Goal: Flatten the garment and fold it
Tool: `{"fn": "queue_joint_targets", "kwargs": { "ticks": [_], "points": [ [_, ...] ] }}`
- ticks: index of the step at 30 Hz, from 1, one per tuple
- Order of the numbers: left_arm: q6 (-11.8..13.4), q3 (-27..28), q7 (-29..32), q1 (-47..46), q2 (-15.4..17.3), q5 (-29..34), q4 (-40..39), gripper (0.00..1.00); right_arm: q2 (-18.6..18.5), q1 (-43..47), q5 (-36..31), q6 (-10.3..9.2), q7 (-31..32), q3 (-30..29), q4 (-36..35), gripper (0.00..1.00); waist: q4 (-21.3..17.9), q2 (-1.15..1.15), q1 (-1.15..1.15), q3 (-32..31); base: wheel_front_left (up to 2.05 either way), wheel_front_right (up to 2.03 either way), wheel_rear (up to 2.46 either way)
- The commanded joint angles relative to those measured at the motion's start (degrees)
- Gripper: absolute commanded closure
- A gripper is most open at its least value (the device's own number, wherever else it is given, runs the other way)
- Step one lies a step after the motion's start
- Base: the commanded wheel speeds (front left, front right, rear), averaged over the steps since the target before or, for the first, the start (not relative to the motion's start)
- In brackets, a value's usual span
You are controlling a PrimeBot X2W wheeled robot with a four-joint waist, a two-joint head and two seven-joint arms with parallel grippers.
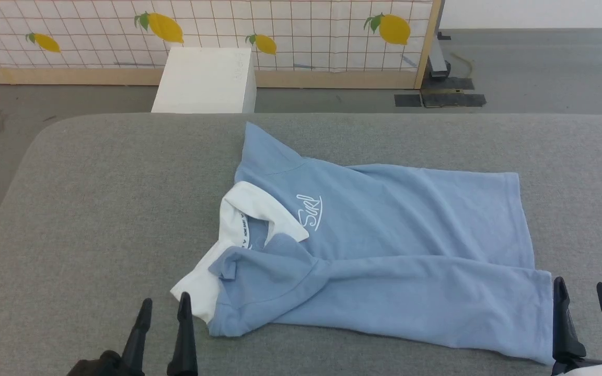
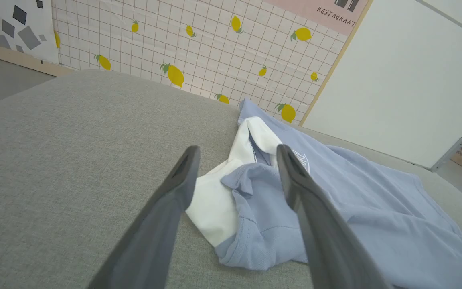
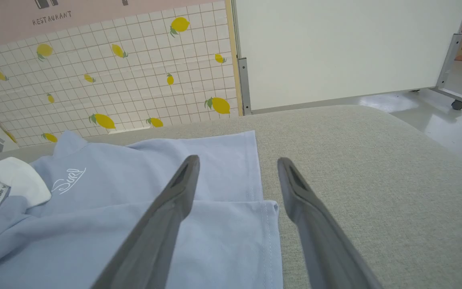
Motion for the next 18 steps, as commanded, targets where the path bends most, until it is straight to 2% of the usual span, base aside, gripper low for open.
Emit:
{"fn": "queue_joint_targets", "kwargs": {
  "ticks": [1,3,5,6,10,12,18],
  "points": [
    [-0.44,-0.31,-0.17,0.04,0.37,0.88,0.22,0.0,0.09,0.25,0.12,-0.08,-0.48,0.02,0.07,0.0,0.17,0.0,0.0,0.07,0.0,0.0,0.0],
    [-0.52,-0.87,1.32,-1.09,0.99,1.26,0.28,0.0,0.09,0.1,0.05,-0.08,-0.38,-0.04,-0.06,0.0,0.34,0.0,0.0,0.32,0.0,0.0,0.0],
    [-0.65,-1.97,5.45,-2.41,2.04,1.51,0.45,0.0,0.1,-0.18,-0.08,-0.08,-0.27,-0.03,-0.18,0.0,0.48,0.0,0.0,0.87,0.0,0.0,0.0],
    [-0.76,-3.32,11.57,-3.97,3.09,1.24,0.91,0.0,0.1,-0.42,-0.07,-0.08,-0.09,0.04,-0.27,0.0,0.65,0.0,0.0,1.53,0.0,0.0,0.0],
    [-0.95,-5.62,23.14,-7.95,4.95,0.32,2.18,0.0,0.1,-0.91,0.02,-0.08,0.48,0.82,-0.17,0.0,0.52,0.0,0.0,3.1,0.0,0.0,0.0],
    [0.31,-6.36,30.69,-10.54,6.13,0.49,4.97,0.0,0.1,-1.81,0.13,-0.08,0.38,1.62,0.09,0.0,-0.16,0.0,0.0,4.46,0.0,0.0,0.0],
    [4.37,-6.71,37.11,-14.24,7.74,3.96,10.77,0.0,0.1,-3.19,0.33,-0.08,0.18,2.16,0.83,0.0,-2.03,0.0,0.0,7.01,0.0,0.0,0.0]
  ]
}}
